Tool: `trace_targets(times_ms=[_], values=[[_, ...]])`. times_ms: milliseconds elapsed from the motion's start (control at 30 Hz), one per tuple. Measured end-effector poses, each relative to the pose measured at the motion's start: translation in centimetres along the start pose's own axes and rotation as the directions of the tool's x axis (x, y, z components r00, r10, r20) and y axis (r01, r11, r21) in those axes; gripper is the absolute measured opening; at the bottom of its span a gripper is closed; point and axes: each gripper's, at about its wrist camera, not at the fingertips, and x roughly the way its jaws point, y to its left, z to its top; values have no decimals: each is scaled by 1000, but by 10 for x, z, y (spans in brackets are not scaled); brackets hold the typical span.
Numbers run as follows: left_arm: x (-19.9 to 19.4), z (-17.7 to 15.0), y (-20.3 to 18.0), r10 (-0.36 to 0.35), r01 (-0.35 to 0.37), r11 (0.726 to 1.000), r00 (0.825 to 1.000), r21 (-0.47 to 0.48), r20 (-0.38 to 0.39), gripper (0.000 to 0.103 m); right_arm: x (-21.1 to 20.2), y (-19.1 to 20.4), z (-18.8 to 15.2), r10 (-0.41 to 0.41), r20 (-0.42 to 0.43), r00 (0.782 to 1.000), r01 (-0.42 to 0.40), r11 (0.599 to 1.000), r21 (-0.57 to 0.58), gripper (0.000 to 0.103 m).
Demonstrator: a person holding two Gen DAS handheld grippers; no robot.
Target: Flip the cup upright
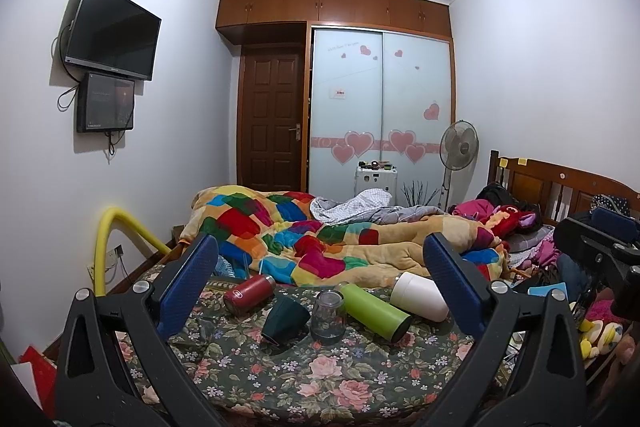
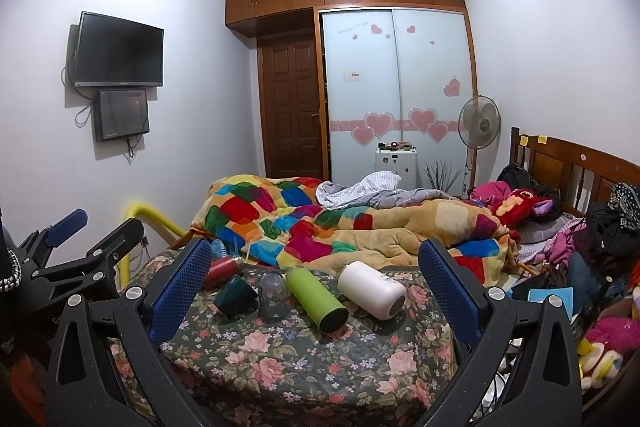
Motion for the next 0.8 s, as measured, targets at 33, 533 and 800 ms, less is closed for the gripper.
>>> trace_targets(times_ms=[33, 533, 800], values=[[0, 0, 0, 0, 0, 1000, 1000, 1, 0, 103, 0, 1, 1, 1, 1, 1000, -1, 1000, -1, 103], [1, -1, 7, 10, -10, 1000, 1000, 1, 6, 103, 0, 4, -3, 3, 8, 1000, -3, 1000, -4, 103], [10, -10, 6, 18, -18, 1000, 1000, 1, -10, 103, 9, 5, -9, 4, -13, 1000, -5, 1000, -9, 103]])
